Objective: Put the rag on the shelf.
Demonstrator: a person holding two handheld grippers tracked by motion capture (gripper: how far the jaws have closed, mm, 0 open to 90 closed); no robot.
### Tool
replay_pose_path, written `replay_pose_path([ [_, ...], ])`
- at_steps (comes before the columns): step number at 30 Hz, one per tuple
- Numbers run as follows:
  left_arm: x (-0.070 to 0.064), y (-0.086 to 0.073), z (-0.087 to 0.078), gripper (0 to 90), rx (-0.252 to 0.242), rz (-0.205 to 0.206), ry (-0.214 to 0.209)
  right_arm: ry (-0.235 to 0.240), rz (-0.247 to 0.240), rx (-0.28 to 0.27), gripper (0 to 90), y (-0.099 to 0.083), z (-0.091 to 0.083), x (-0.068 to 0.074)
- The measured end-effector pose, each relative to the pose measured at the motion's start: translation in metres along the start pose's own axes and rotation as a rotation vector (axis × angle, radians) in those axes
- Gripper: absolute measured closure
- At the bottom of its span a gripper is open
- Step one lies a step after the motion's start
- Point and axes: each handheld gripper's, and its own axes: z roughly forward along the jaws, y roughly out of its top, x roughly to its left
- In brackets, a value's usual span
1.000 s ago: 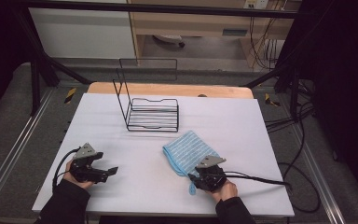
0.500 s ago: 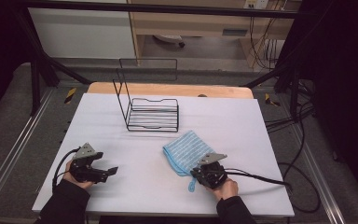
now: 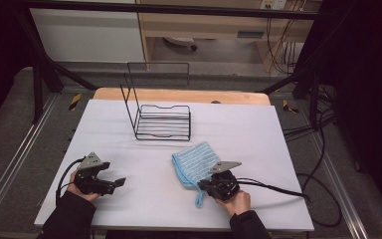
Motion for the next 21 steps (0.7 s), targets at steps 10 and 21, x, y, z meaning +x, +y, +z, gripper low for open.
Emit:
replay_pose_path([
  [10,0.0,0.0,0.001,8.4,0.003,-0.002,0.003,0.033,0.023,-0.022,85.0,0.005,0.01,0.021],
  [21,0.0,0.0,0.001,8.3,0.004,-0.004,0.004,0.026,0.045,-0.046,85.0,0.016,0.029,0.053],
])
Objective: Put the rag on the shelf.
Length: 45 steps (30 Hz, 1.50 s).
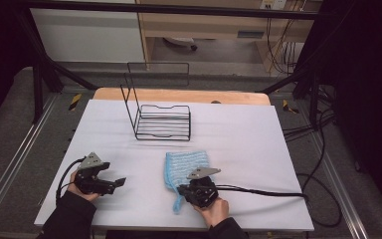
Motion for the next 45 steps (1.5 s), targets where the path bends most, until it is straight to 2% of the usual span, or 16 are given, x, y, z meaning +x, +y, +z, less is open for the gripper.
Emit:
replay_pose_path([
  [4,0.0,0.0,-0.001,8.3,-0.001,0.0,0.0,0.017,0.01,-0.007,84.9,0.006,0.008,0.01],
  [7,0.0,0.0,-0.001,8.3,-0.001,0.001,0.0,0.031,-0.005,-0.008,84.1,0.009,0.016,0.019],
  [9,-0.001,0.0,-0.001,8.3,-0.002,0.0,-0.001,0.056,0.001,-0.015,81.0,0.009,0.019,0.02],
  [11,0.0,0.0,-0.002,8.4,-0.001,-0.001,-0.001,0.067,-0.013,-0.036,71.8,0.009,0.019,0.02],
  [13,0.0,0.0,-0.001,8.3,0.0,-0.003,-0.001,0.068,-0.023,-0.055,56.8,0.01,0.015,0.02],
  [17,-0.002,0.001,-0.002,8.4,-0.006,-0.005,-0.001,0.026,-0.079,-0.076,35.6,0.016,0.005,0.015],
  [20,-0.002,0.001,-0.002,8.3,-0.001,-0.004,-0.001,0.005,-0.09,-0.105,24.5,0.02,-0.005,0.004],
  [24,-0.003,0.002,-0.002,8.2,-0.003,-0.002,0.001,-0.011,-0.079,-0.136,11.7,0.021,-0.016,-0.01],
  [28,-0.004,0.004,-0.002,7.9,-0.005,-0.005,0.001,-0.029,-0.076,-0.137,5.8,0.02,-0.026,-0.03],
  [34,-0.008,0.007,0.0,7.1,-0.001,-0.002,-0.001,-0.071,-0.043,-0.171,2.8,0.013,-0.042,-0.059],
  [38,-0.012,0.011,0.001,6.6,-0.005,-0.005,0.002,-0.083,-0.028,-0.171,1.3,0.007,-0.05,-0.077],
  [42,-0.017,0.018,0.003,5.7,-0.01,-0.001,0.003,-0.058,-0.007,-0.19,1.3,0.0,-0.056,-0.088],
  [45,-0.021,0.025,0.005,5.7,-0.017,0.001,0.006,-0.061,0.003,-0.194,1.3,-0.004,-0.058,-0.093],
])
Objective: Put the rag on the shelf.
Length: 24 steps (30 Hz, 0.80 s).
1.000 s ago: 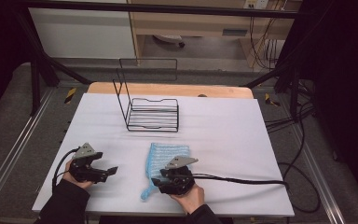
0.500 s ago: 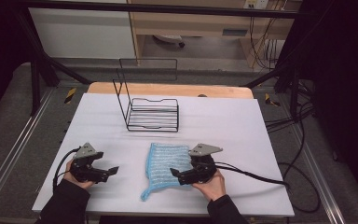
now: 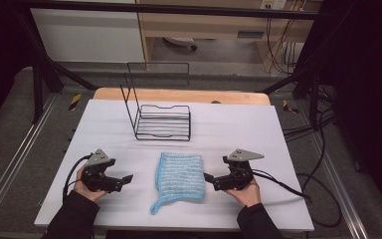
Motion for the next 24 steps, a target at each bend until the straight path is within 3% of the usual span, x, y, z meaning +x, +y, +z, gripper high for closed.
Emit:
replay_pose_path([
  [10,-0.013,0.031,0.011,5.6,-0.019,0.003,0.011,-0.029,-0.003,0.016,1.7,-0.006,-0.005,-0.007],
  [17,-0.027,0.06,0.033,6.2,-0.016,-0.001,0.014,-0.055,0.004,0.031,2.1,-0.008,-0.007,-0.009],
  [24,-0.042,0.081,0.058,7.2,-0.012,-0.008,0.013,-0.049,-0.004,0.027,2.1,-0.009,-0.008,-0.009],
])
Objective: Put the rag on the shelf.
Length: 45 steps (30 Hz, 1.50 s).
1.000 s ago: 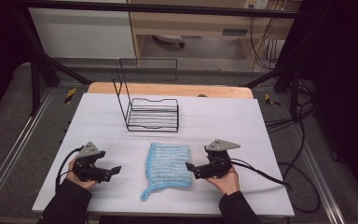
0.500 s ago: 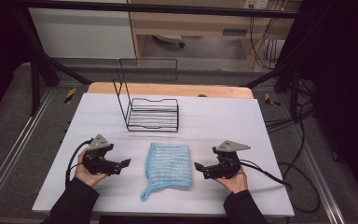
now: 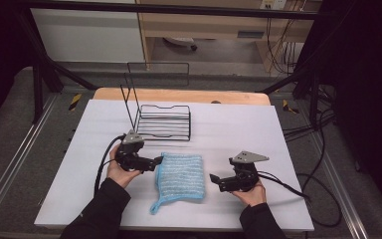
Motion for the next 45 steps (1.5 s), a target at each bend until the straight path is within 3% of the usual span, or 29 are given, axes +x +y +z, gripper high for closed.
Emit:
replay_pose_path([
  [3,-0.001,0.003,0.01,9.7,0.02,-0.002,0.027,0.0,0.0,0.002,2.2,-0.001,0.0,0.001],
  [6,0.002,0.004,0.02,15.1,0.039,-0.036,0.043,-0.004,-0.001,0.0,2.4,-0.001,-0.001,0.001],
  [8,0.004,0.002,0.028,19.4,0.057,-0.067,0.031,-0.008,-0.002,0.0,2.5,-0.001,-0.001,0.001],
  [16,0.008,-0.009,0.056,38.5,0.142,-0.12,0.027,-0.017,-0.011,0.014,2.2,-0.002,0.0,0.001],
  [18,0.009,-0.01,0.058,43.7,0.147,-0.115,0.04,-0.02,-0.012,0.016,2.1,-0.002,0.0,0.001],
  [22,0.012,-0.01,0.059,54.3,0.14,-0.148,0.016,-0.02,-0.013,0.022,2.0,-0.002,0.0,0.001],
  [28,0.01,-0.013,0.06,66.1,0.154,-0.157,0.003,-0.023,-0.013,0.031,2.0,-0.002,0.0,0.001],
  [32,0.011,-0.016,0.061,69.4,0.162,-0.18,-0.017,-0.024,-0.022,0.032,3.7,-0.003,0.0,0.001],
  [34,0.01,-0.016,0.062,69.9,0.167,-0.178,-0.013,0.013,-0.006,0.058,5.2,-0.002,0.001,0.001],
  [38,0.01,-0.016,0.063,70.2,0.179,-0.188,-0.014,0.008,0.001,0.055,5.2,-0.001,0.001,0.001],
  [45,0.003,-0.016,0.063,74.3,0.18,-0.17,0.02,0.004,0.038,0.036,5.1,0.003,0.003,-0.002],
])
